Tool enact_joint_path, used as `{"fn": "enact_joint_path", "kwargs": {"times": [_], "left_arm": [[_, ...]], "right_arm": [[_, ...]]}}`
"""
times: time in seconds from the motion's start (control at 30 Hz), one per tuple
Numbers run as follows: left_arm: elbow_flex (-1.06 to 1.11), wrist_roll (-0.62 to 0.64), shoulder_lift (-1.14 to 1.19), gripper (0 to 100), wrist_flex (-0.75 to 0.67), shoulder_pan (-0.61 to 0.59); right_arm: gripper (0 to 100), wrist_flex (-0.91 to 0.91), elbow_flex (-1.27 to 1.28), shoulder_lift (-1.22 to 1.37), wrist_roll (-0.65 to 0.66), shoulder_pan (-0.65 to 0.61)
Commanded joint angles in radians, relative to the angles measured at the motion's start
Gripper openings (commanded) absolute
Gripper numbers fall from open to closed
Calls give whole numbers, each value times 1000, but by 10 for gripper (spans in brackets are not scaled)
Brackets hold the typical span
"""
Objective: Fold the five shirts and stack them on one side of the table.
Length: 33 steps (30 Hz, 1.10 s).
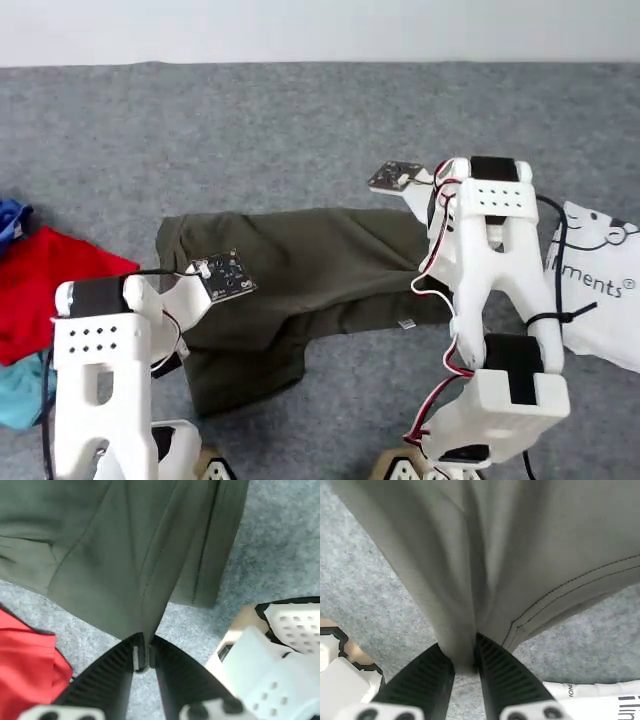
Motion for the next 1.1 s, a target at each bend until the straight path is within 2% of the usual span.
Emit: {"fn": "enact_joint_path", "kwargs": {"times": [0.0,0.37,0.67,0.73,0.8,0.9,1.07], "left_arm": [[7,-21,-21,33,29,23],[36,-25,-20,36,29,307],[38,-29,-20,43,31,315],[35,-29,-21,69,31,307],[30,-21,-28,87,29,304],[4,46,-28,93,29,305],[-105,135,-28,112,29,305]], "right_arm": [[9,-12,-15,-59,-2,38],[9,2,-25,-62,28,77],[10,22,-25,-68,29,93],[54,25,-26,-70,29,99],[149,50,-41,-70,23,107],[256,93,-98,-70,21,113],[247,125,-210,-62,21,113]]}}
